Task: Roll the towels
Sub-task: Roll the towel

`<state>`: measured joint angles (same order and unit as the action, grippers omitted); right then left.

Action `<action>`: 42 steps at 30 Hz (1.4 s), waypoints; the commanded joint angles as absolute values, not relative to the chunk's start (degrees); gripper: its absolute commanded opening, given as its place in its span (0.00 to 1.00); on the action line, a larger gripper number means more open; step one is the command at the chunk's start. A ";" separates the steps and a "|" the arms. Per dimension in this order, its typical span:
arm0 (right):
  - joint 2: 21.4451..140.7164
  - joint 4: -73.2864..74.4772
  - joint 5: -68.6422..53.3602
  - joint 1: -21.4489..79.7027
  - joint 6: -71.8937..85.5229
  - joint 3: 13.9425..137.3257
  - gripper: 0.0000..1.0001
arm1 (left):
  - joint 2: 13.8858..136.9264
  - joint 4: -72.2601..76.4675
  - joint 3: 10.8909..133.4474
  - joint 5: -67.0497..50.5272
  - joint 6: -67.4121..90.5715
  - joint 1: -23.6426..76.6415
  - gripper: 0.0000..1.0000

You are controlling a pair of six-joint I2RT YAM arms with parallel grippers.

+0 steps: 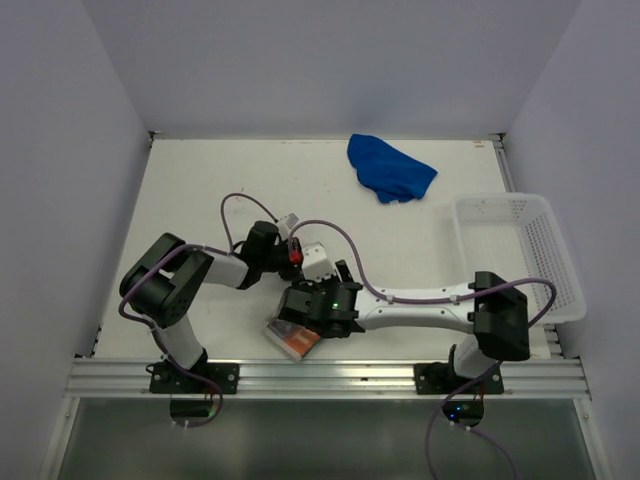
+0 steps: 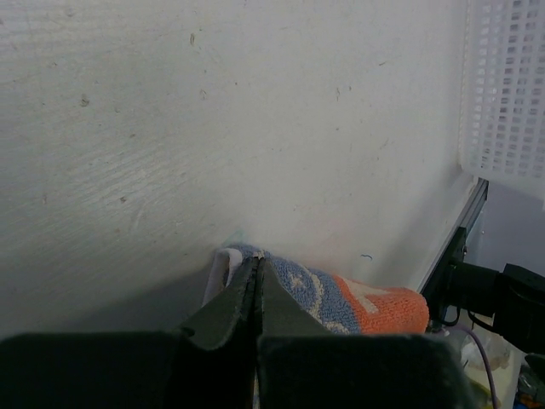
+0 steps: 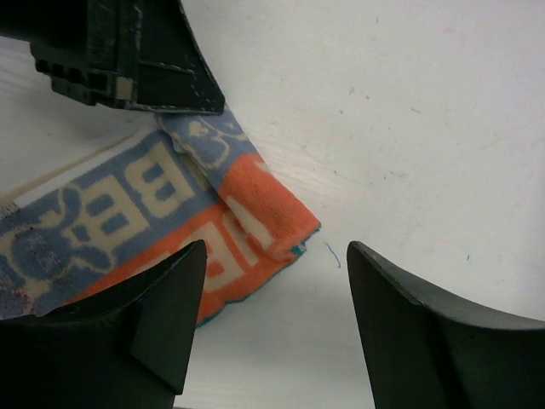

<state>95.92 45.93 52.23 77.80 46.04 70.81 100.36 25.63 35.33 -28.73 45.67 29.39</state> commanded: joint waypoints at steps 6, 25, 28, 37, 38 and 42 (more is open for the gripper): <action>72.44 19.88 28.69 65.94 47.64 51.79 0.58 | 99.67 20.22 32.70 -23.73 42.80 28.83 0.00; 79.71 7.03 0.27 47.46 49.92 41.84 0.43 | 99.41 20.83 31.38 -23.20 42.54 28.83 0.00; 81.29 6.15 -1.04 47.46 49.75 40.96 0.42 | 99.40 20.66 31.55 -23.12 42.54 28.83 0.00; 82.88 5.80 -1.06 47.55 48.69 36.83 0.42 | 98.79 19.69 31.82 -22.85 42.01 28.83 0.00; 82.97 5.63 -0.88 47.46 48.52 36.04 0.42 | 98.62 19.60 31.82 -22.85 41.92 28.83 0.00; 84.20 5.54 -0.09 47.55 47.03 34.89 0.42 | 98.35 19.60 31.64 -22.85 42.01 28.83 0.00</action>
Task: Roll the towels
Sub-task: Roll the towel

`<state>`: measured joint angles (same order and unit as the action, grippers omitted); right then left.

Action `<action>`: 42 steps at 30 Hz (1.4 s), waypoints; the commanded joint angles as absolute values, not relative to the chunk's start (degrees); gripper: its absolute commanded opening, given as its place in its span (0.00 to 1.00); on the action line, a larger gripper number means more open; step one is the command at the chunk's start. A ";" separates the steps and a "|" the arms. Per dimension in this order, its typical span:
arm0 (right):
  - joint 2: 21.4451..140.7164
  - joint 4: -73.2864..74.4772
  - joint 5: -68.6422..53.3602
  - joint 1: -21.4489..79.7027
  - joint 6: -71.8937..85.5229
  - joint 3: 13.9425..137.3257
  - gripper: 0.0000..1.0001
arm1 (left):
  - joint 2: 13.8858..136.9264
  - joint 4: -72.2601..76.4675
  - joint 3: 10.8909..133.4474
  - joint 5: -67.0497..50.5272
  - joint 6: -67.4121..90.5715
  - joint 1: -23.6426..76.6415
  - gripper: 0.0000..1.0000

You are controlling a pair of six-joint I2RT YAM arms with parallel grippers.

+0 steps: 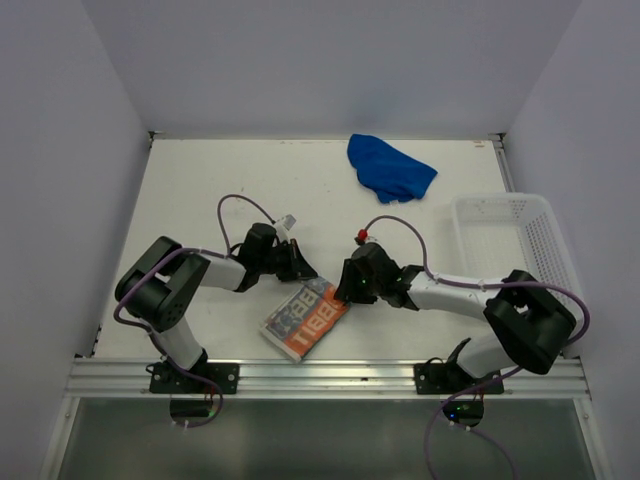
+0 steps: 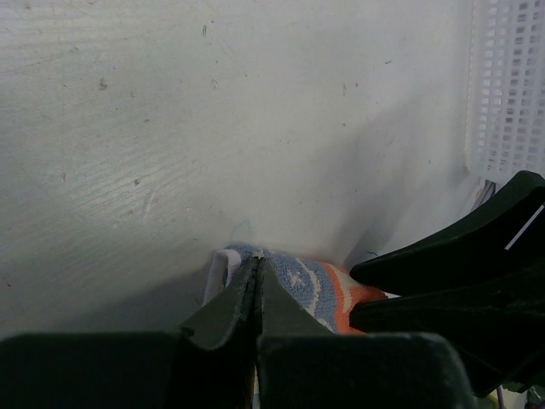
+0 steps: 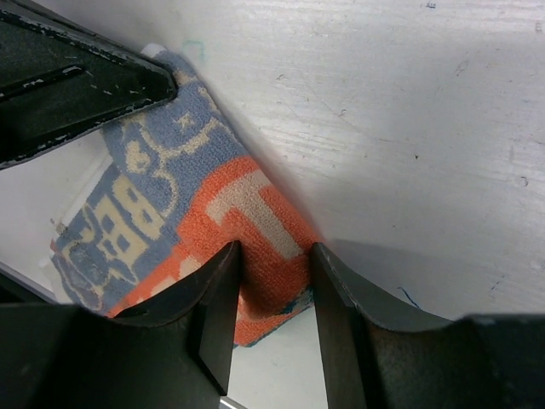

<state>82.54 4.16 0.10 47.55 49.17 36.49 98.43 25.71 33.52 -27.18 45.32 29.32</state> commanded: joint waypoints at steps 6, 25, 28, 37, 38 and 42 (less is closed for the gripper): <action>86.05 2.56 0.61 48.42 44.30 33.22 0.45 | 97.38 18.37 32.96 -22.85 42.01 28.83 0.00; 83.33 3.77 26.44 63.19 38.50 35.33 0.00 | 96.15 4.59 49.39 -19.61 39.12 28.39 0.00; 81.48 6.15 35.31 66.44 37.01 37.35 0.00 | 95.45 0.88 54.30 -18.46 37.97 27.77 0.00; 86.91 15.55 60.07 77.77 37.79 44.37 0.00 | 90.71 1.31 52.66 -21.27 40.07 27.51 0.00; 87.88 18.25 61.60 79.52 38.75 45.43 0.00 | 90.36 1.93 51.86 -21.79 40.43 27.51 0.00; 94.03 24.16 66.96 83.40 39.73 50.61 0.00 | 88.07 4.48 48.43 -23.38 42.10 28.47 0.00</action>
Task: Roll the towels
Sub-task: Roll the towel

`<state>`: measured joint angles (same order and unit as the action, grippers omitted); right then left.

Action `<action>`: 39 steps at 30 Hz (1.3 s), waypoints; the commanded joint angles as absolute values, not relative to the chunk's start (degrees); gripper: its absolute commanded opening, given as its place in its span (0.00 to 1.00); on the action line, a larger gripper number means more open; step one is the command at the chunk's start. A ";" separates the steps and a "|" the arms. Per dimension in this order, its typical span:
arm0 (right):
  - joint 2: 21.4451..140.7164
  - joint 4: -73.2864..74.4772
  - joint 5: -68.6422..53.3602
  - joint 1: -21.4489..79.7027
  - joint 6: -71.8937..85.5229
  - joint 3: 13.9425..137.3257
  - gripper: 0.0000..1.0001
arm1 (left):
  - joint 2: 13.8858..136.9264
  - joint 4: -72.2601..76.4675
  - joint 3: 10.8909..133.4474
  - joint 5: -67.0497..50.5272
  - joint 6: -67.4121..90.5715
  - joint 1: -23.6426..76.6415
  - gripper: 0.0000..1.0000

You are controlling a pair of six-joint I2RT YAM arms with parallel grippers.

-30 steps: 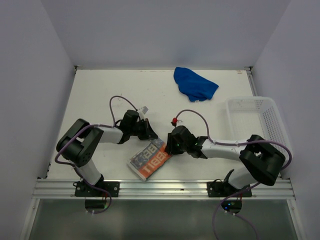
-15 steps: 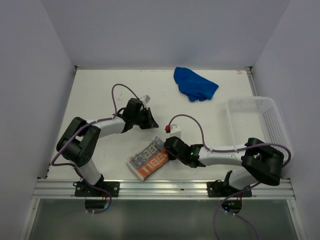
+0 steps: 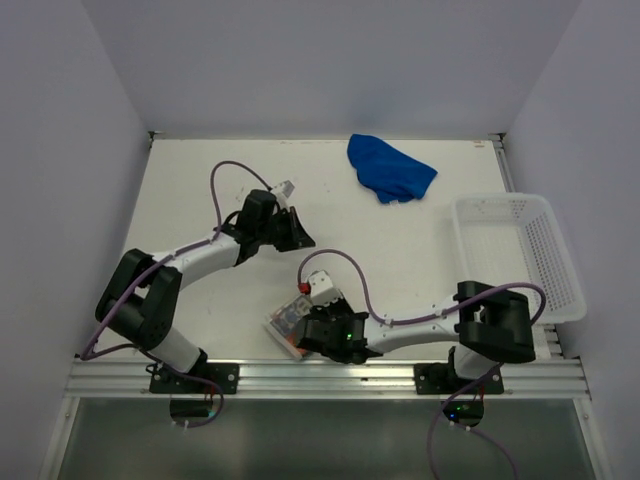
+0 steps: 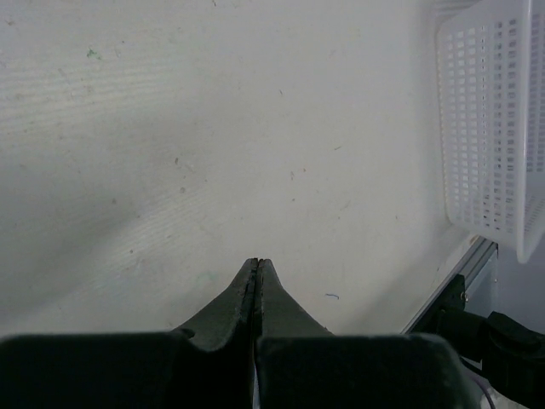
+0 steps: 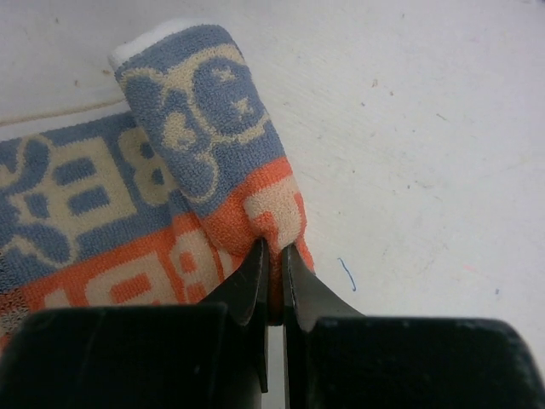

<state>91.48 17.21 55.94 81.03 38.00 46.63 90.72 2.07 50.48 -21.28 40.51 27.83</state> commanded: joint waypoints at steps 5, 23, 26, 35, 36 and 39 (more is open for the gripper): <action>101.86 30.23 70.57 87.35 39.99 56.33 0.00 | 86.40 6.24 45.18 -23.64 43.59 30.93 0.00; 111.71 35.59 71.72 91.93 38.32 63.01 0.00 | 82.97 11.87 37.71 -23.91 47.37 37.97 0.00; 112.06 35.86 71.63 91.93 38.32 63.46 0.00 | 82.62 12.48 35.60 -24.17 47.64 38.67 0.00; 110.75 33.85 68.91 91.85 37.71 62.76 0.00 | 82.44 17.30 28.48 -23.82 49.31 39.55 0.00; 110.31 33.32 68.38 91.85 37.62 62.14 0.00 | 83.22 17.92 27.43 -23.38 49.65 39.64 0.00; 108.73 31.21 66.62 91.76 37.53 61.26 0.00 | 85.51 19.68 26.02 -22.42 49.66 40.08 0.00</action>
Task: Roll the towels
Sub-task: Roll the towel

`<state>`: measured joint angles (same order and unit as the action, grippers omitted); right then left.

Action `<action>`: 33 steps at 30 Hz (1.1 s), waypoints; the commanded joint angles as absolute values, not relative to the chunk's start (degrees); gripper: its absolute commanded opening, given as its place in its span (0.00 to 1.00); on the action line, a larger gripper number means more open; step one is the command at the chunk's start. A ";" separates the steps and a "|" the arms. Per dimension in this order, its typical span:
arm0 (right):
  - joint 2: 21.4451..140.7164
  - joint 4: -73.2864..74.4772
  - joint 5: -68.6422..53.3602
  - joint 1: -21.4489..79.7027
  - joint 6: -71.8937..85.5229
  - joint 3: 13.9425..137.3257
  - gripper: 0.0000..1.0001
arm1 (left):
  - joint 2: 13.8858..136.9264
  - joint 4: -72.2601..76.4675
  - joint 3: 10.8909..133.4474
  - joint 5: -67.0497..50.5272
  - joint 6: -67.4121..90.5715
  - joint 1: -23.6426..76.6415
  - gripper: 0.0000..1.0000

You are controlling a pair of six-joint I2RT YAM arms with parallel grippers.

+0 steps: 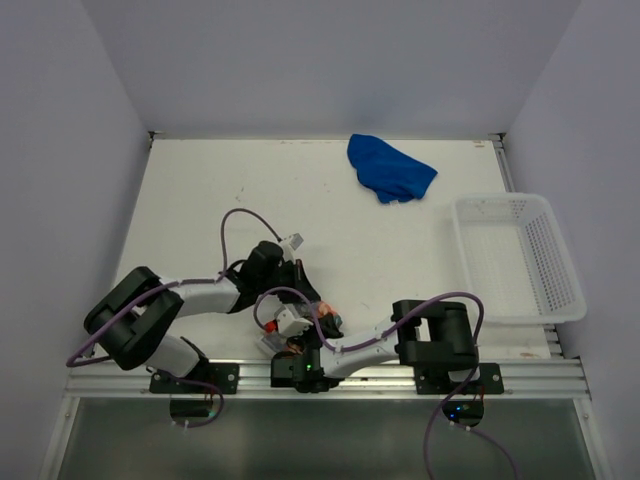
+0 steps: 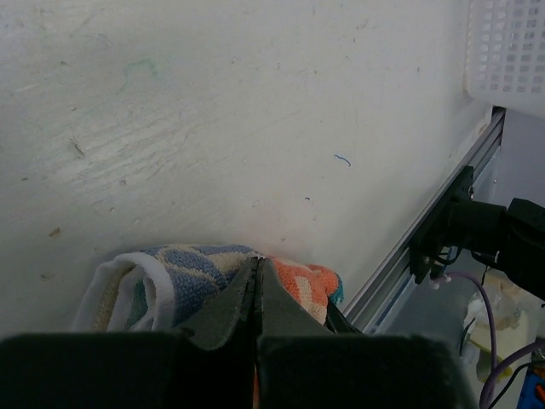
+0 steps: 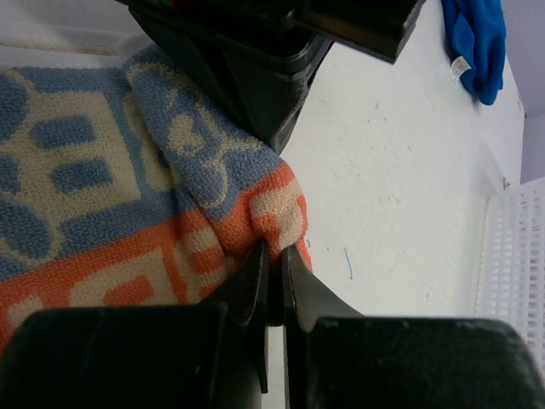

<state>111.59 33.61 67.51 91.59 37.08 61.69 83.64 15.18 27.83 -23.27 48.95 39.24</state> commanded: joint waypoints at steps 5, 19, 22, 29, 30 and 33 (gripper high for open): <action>106.88 29.80 64.78 91.06 38.58 60.56 0.00 | 87.71 20.92 24.44 -20.31 49.66 40.17 0.00; 92.29 25.58 58.28 87.19 38.58 56.26 0.54 | 91.05 23.12 23.03 -18.37 49.92 40.17 0.00; 87.46 24.61 55.29 86.58 39.28 54.06 0.57 | 91.32 23.20 22.85 -18.19 49.92 40.25 0.00; 71.64 8.83 33.79 74.22 44.20 40.36 0.45 | 91.05 23.55 22.15 -17.93 50.19 40.17 0.00; 70.33 7.66 28.53 72.27 45.43 38.95 0.44 | 90.88 23.55 21.89 -17.84 50.27 40.17 0.00; 67.77 4.23 19.03 66.02 49.73 34.38 0.41 | 90.70 23.64 21.88 -17.75 50.19 40.17 0.00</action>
<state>69.49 12.25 33.63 69.78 43.88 37.52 89.38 27.44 23.99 -21.41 51.59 39.83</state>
